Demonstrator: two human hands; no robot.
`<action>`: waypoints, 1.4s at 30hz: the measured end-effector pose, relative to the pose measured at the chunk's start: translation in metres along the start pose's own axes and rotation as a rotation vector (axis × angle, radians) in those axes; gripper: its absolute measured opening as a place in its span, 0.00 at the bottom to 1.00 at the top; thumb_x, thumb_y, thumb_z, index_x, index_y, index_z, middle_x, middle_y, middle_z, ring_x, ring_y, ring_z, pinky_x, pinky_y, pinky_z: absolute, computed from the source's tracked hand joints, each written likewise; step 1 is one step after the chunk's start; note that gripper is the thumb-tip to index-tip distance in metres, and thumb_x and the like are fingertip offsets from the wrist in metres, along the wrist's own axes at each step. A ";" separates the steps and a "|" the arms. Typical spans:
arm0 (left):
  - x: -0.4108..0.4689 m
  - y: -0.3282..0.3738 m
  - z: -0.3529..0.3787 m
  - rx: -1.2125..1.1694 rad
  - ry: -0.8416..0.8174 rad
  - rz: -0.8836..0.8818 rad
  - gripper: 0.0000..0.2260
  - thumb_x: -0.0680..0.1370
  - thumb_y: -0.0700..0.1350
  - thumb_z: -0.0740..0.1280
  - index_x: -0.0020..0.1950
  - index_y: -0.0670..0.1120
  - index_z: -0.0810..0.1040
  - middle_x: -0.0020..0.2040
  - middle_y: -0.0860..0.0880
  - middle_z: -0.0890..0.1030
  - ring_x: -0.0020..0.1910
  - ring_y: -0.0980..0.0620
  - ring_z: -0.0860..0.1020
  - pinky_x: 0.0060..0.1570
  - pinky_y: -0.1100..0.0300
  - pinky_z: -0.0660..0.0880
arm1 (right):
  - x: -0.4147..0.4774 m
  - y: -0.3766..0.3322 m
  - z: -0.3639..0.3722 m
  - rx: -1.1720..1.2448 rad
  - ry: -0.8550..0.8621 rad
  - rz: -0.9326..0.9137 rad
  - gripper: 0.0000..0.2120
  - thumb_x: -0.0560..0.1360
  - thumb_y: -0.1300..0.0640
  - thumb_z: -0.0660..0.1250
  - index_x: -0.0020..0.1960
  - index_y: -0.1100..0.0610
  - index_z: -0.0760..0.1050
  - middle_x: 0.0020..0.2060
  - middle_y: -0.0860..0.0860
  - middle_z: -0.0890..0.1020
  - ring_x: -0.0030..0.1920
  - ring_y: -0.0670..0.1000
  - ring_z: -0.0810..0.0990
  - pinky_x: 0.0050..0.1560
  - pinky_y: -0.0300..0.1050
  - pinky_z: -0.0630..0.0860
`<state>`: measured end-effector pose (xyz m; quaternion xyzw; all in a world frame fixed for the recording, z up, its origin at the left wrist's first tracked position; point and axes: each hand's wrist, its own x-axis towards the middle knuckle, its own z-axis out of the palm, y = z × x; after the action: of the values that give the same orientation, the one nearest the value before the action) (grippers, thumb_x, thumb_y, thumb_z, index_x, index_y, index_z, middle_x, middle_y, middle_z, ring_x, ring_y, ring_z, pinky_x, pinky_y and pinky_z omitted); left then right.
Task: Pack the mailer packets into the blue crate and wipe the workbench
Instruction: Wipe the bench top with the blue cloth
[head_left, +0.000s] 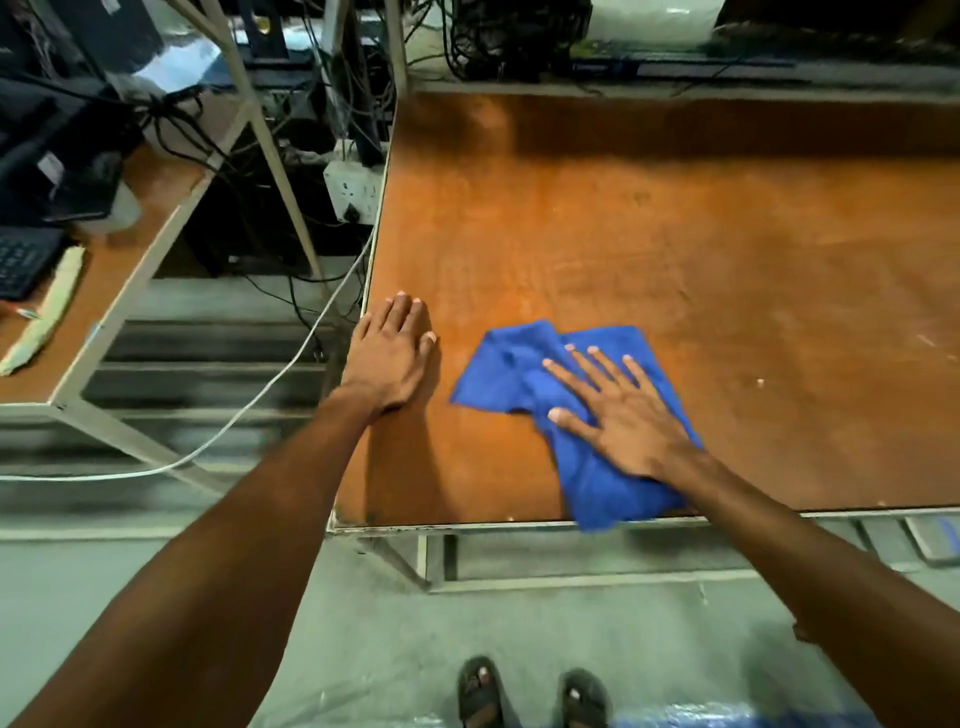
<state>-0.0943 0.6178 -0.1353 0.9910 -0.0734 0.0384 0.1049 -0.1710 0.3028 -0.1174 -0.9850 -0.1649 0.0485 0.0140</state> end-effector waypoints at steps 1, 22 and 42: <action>-0.002 0.002 0.001 -0.001 -0.009 -0.015 0.27 0.83 0.57 0.51 0.79 0.46 0.58 0.80 0.45 0.57 0.79 0.45 0.54 0.75 0.48 0.51 | 0.006 0.032 -0.003 0.009 0.006 0.171 0.35 0.73 0.26 0.35 0.78 0.36 0.42 0.80 0.45 0.50 0.79 0.50 0.47 0.77 0.58 0.44; 0.107 0.124 0.035 0.007 -0.020 0.050 0.36 0.76 0.66 0.41 0.80 0.50 0.55 0.81 0.49 0.53 0.80 0.51 0.49 0.76 0.48 0.46 | 0.073 0.147 -0.008 -0.013 0.056 -0.070 0.33 0.76 0.29 0.41 0.79 0.39 0.43 0.79 0.44 0.50 0.79 0.51 0.45 0.75 0.62 0.39; 0.291 0.166 0.062 -0.032 -0.038 0.025 0.37 0.76 0.66 0.39 0.81 0.48 0.50 0.81 0.50 0.49 0.80 0.52 0.46 0.77 0.49 0.45 | 0.322 0.292 -0.035 0.048 0.087 0.082 0.34 0.77 0.30 0.44 0.79 0.43 0.45 0.80 0.48 0.49 0.79 0.51 0.44 0.75 0.63 0.40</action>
<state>0.1705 0.4037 -0.1351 0.9888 -0.0882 0.0199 0.1189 0.2298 0.1319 -0.1249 -0.9915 -0.1224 0.0104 0.0430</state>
